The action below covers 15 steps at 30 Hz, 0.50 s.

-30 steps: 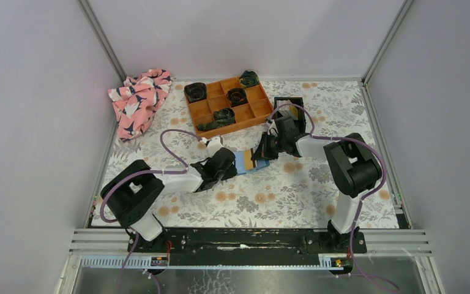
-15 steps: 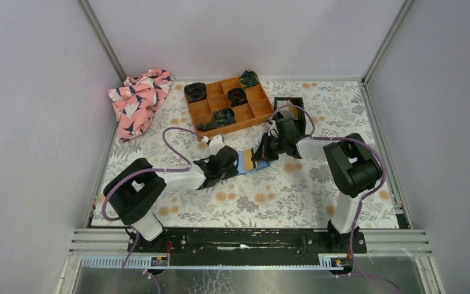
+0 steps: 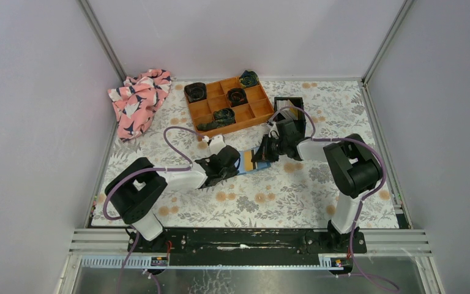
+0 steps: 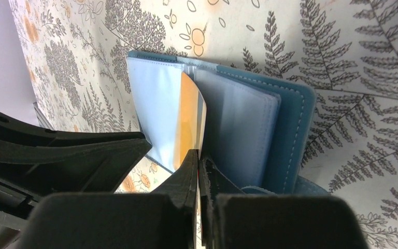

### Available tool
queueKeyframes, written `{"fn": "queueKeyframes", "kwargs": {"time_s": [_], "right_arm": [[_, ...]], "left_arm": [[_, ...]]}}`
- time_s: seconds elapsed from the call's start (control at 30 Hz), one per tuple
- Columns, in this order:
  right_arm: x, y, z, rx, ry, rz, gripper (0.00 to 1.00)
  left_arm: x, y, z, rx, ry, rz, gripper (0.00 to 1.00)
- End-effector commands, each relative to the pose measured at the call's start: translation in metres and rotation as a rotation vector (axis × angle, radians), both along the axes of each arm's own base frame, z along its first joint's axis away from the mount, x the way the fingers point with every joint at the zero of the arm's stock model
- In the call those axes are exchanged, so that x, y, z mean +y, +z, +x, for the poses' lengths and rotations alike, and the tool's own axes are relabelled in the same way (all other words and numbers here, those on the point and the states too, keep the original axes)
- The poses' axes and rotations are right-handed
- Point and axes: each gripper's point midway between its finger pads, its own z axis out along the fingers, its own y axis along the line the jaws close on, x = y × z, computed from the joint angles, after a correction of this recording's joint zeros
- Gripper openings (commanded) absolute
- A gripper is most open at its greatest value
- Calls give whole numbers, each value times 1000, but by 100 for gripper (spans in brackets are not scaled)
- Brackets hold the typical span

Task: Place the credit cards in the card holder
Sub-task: Insert the credit card into the card holder.

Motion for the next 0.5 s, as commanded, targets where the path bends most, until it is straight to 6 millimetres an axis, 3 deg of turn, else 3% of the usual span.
{"fn": "queueKeyframes", "kwargs": {"time_s": [0.0,0.47], "right_arm": [[-18,-35,-46,133,33,-114,0],[-9,-43,-50,184,70,-79,0]], "left_arm": [[64,-54,-28,136,66,265,23],[67,-55,-31,148,71,272,22]]}}
